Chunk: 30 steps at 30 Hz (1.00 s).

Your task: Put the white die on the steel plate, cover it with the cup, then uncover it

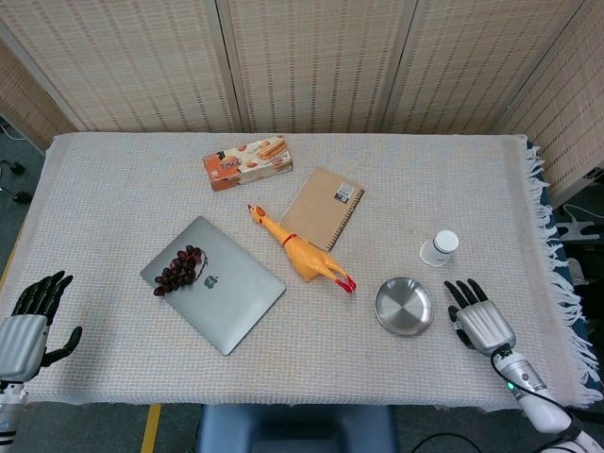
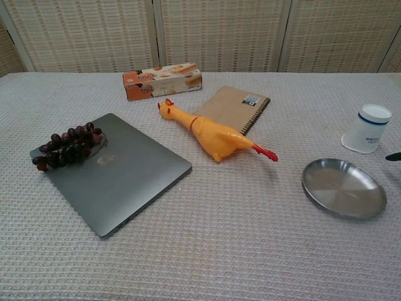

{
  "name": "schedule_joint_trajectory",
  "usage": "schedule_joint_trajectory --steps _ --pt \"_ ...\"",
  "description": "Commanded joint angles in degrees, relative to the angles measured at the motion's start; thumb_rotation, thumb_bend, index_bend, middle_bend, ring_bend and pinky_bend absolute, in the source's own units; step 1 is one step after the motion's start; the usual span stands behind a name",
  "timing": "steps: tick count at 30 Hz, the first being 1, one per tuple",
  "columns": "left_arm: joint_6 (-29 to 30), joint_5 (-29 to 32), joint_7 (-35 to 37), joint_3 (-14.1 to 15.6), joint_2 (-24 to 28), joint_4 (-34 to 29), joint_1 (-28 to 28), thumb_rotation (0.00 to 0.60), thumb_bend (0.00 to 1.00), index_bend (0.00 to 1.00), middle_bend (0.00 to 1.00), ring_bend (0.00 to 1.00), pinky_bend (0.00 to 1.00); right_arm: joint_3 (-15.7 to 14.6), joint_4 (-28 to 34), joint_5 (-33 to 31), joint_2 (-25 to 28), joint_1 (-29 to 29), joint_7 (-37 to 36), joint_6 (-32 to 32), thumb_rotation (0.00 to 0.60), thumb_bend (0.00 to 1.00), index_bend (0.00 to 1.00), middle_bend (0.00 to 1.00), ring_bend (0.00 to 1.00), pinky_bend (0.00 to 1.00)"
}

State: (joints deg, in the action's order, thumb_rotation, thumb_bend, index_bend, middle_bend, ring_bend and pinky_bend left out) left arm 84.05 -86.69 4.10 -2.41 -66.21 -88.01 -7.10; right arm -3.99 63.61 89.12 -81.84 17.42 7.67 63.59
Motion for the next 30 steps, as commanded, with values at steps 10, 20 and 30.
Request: schedule_joint_trajectory --steps 10,20,30 --pt "0.03 -0.15 -0.12 0.12 0.14 -0.48 0.02 0.6 0.37 0.0 0.0 0.0 0.09 2.22 3.47 -0.24 1.85 -0.7 -1.13 5.07 0.6 0.29 0.55 0.0 0.0 0.0" --pt "-0.5 -0.86 -0.36 0.37 -0.16 -0.27 -0.51 0.6 0.37 0.0 0.0 0.0 0.09 7.24 10.69 -1.72 1.18 6.07 2.97 0.43 0.6 0.29 0.55 0.0 0.0 0.0" --pt "0.13 -0.37 0.79 0.06 0.32 -0.1 -0.19 0.6 0.37 0.0 0.0 0.0 0.09 6.62 8.9 -3.39 -3.4 9.11 6.9 -4.51 0.6 0.29 0.53 0.0 0.0 0.0"
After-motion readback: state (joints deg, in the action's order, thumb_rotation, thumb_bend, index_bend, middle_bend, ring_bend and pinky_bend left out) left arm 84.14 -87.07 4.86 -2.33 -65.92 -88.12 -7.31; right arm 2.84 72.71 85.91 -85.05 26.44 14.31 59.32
